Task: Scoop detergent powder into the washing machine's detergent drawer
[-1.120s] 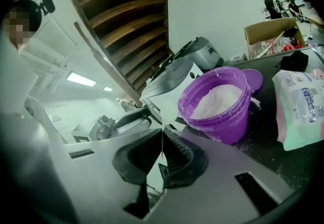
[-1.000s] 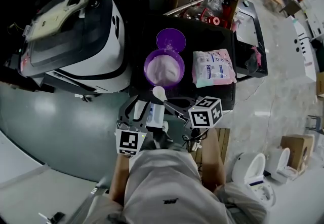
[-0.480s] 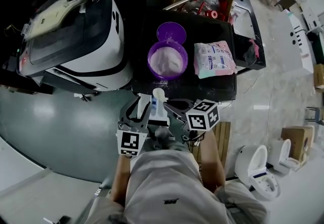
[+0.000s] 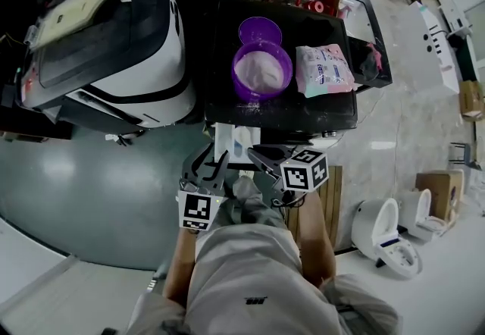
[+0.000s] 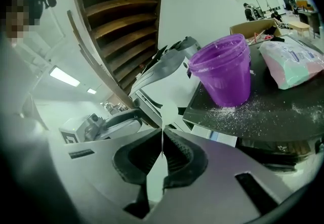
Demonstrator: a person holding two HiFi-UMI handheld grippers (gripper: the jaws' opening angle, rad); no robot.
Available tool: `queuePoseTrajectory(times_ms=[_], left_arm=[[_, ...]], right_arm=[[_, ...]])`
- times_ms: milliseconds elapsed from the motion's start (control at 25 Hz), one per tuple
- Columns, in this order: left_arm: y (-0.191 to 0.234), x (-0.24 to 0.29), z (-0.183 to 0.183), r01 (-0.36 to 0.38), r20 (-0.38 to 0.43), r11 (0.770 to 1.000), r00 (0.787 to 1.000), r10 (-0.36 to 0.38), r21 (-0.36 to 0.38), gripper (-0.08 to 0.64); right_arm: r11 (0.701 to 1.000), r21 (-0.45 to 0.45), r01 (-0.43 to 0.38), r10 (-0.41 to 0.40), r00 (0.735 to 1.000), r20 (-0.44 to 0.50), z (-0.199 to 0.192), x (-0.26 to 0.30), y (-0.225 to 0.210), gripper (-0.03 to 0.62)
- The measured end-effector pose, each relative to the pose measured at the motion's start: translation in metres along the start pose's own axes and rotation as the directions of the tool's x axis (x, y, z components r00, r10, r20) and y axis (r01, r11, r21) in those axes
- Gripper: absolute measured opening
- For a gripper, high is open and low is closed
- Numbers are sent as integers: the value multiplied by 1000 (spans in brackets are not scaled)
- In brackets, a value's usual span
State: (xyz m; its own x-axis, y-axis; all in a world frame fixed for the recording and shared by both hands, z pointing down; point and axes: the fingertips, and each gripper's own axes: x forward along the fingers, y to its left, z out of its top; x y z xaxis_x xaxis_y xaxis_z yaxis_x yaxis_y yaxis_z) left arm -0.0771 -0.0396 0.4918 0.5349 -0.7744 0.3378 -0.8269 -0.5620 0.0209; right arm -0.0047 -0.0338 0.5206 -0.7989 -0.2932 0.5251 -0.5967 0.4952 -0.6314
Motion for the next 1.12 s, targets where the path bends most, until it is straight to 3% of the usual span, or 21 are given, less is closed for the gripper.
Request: queuePoseTrajectory(times_ms=[680,1120], left_arm=[[12,-12,-69,7,-57,999,998,-10,-44,150],[17,6,-107,-3,-98,997,995,-4,-78,150]], right_arm=[[994,72,82,-84,996,27,-50,34,-26,8],[990,85,116,-115,993,-16,-76,58,-58,8]])
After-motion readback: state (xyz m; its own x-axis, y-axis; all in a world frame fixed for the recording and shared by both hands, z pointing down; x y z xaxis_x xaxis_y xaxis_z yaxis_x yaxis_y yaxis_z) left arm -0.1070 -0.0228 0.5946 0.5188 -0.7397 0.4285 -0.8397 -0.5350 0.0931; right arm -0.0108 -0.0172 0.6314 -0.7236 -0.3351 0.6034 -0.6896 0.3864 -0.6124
